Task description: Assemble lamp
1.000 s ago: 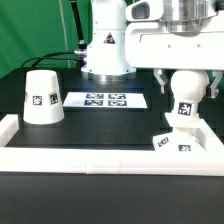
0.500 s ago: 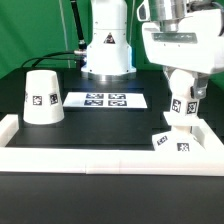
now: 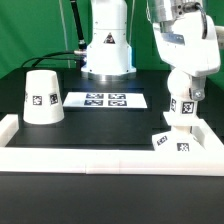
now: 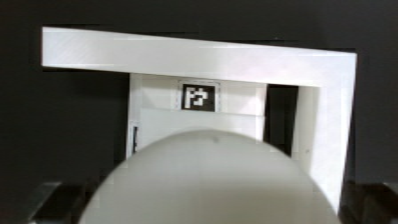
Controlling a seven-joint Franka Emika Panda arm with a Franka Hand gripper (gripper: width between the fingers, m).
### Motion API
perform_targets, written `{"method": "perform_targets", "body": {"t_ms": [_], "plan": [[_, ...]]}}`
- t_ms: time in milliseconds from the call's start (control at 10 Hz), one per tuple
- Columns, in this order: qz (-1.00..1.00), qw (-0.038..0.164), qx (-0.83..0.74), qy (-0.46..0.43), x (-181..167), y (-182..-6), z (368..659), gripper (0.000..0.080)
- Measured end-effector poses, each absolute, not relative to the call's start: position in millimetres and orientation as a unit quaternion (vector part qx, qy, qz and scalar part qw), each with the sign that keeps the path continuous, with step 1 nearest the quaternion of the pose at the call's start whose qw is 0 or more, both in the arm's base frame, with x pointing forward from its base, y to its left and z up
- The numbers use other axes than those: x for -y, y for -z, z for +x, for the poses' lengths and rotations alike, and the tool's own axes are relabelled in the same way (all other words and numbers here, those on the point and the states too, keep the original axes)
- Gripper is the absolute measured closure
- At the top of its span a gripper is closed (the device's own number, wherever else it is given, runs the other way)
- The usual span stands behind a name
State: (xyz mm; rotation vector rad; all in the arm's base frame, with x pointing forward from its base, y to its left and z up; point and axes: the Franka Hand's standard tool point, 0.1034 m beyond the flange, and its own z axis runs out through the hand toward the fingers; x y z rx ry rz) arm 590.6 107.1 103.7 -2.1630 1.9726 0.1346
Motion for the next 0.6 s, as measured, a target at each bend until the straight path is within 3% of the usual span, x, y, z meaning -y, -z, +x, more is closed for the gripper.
{"method": "perform_targets", "body": {"t_ms": [600], "plan": [[-0.870, 0.110, -0.479, -0.037, -113.1, -106.5, 591.5, 0.0101]]}}
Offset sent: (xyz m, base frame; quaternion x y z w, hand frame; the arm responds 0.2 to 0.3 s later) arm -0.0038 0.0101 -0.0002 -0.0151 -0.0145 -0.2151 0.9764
